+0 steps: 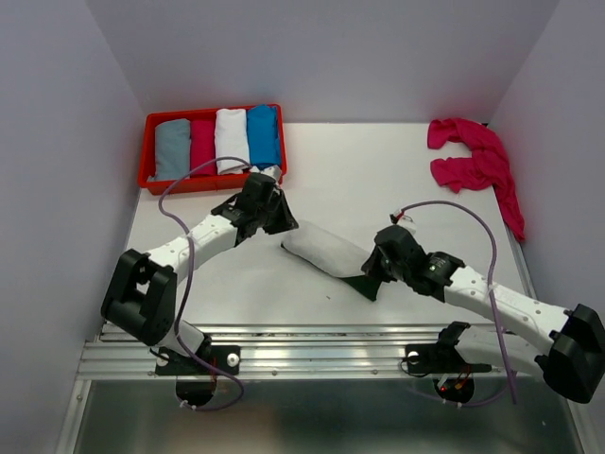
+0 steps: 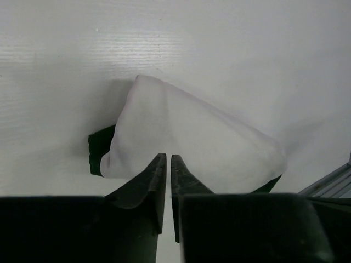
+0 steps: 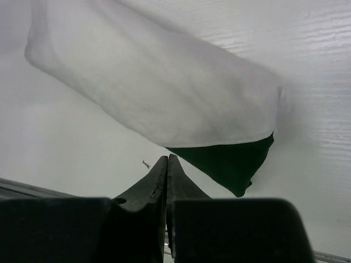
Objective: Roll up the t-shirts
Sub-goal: Roll the T-shirt to the center of the board.
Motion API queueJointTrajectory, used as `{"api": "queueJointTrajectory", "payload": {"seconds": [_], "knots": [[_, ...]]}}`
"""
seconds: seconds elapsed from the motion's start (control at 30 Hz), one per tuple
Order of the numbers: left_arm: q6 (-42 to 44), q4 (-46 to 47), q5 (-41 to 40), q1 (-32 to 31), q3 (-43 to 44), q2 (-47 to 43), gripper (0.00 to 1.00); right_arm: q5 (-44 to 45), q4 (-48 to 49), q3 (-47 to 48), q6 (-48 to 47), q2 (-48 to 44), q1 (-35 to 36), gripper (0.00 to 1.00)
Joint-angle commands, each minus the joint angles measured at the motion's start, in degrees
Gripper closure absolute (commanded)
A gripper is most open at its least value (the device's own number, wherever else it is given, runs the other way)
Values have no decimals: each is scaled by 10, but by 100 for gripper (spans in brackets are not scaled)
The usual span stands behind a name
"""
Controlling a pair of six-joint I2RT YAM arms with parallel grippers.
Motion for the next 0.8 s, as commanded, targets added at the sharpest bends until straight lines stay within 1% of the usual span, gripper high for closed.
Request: {"api": "queueJointTrajectory", "payload": {"seconds": [0.0, 0.03, 0.17, 0.27, 0.37, 0.5, 0.57, 0.77], "knots": [[5, 18, -6, -6, 11, 42, 93, 13, 52, -22, 56, 17, -27, 98], [5, 24, -7, -6, 16, 53, 100, 14, 54, -34, 65, 20, -32, 99], [3, 41, -11, -6, 23, 99, 100, 7, 72, -67, 73, 33, -57, 99], [-5, 48, -17, -7, 13, 138, 100, -15, 119, -120, 51, 48, -84, 99], [-11, 53, -14, -6, -3, 145, 100, -14, 139, -140, 28, 59, -95, 99], [-20, 55, -19, -6, -45, 121, 100, 2, 142, -132, -17, 77, -117, 99], [-21, 49, -26, -6, -59, 106, 100, 9, 140, -122, -32, 84, -117, 99], [-25, 3, -75, -5, -77, 15, 100, 11, 135, -74, -77, 105, -117, 99]]}}
